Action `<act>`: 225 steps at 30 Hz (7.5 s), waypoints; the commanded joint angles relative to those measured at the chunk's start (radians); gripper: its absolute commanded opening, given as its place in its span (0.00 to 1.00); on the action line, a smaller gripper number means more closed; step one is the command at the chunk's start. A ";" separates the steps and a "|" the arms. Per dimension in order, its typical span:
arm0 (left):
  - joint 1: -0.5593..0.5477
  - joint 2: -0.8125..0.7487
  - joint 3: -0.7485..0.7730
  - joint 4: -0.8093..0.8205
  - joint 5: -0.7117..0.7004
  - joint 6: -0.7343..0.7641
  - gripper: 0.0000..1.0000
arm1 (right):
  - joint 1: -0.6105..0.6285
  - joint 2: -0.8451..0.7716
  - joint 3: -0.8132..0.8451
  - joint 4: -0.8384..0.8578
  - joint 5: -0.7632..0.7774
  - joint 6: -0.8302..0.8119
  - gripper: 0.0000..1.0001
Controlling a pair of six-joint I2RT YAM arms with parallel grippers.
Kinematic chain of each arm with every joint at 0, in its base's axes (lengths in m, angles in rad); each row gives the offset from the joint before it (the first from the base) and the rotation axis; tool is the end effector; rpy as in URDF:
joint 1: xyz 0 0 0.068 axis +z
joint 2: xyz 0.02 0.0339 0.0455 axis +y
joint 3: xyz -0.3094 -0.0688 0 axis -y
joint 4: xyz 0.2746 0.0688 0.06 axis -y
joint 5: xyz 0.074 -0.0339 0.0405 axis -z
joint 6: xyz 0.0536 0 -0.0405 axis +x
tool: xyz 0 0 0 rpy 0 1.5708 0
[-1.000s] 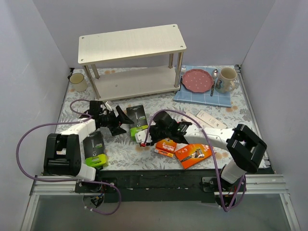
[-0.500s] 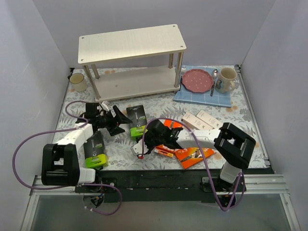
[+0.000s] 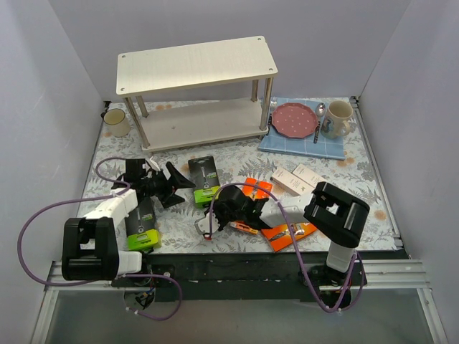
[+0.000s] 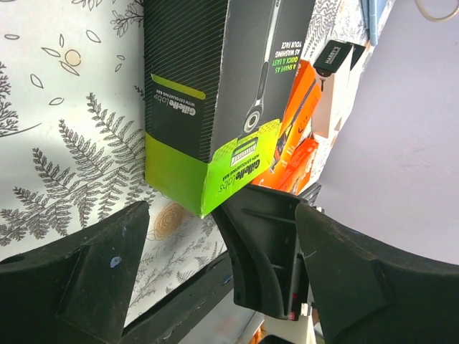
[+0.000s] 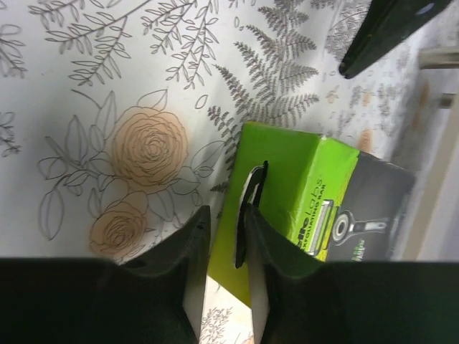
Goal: Place and organize the shaving razors onto the shelf
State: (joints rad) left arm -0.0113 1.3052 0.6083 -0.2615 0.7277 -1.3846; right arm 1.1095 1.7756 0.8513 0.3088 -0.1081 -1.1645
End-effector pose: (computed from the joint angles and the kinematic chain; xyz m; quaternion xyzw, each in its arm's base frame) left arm 0.2530 -0.0385 0.1885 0.4819 -0.7571 0.4410 0.0022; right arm 0.1729 0.3609 0.1599 -0.8151 0.3502 0.0353 0.4602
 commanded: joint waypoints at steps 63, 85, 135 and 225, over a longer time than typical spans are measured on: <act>-0.099 0.448 -0.028 0.735 0.415 -0.406 0.85 | -0.091 -0.140 0.235 -0.309 -0.191 0.463 0.01; -0.121 0.231 -0.064 0.872 0.455 -0.370 0.33 | -0.212 -0.223 0.400 -0.491 -0.163 0.635 0.46; 0.398 0.600 0.475 0.008 0.544 0.250 0.35 | -0.303 0.125 0.702 -0.352 -0.374 0.911 0.45; 0.542 0.637 0.804 0.140 0.167 0.073 0.00 | -0.384 0.772 1.335 -0.008 0.007 1.123 0.01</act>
State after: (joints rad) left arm 0.5461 1.8610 1.3224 -0.2272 0.9207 -1.2808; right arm 0.7116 2.4638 2.0953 0.2535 -0.1749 -0.0326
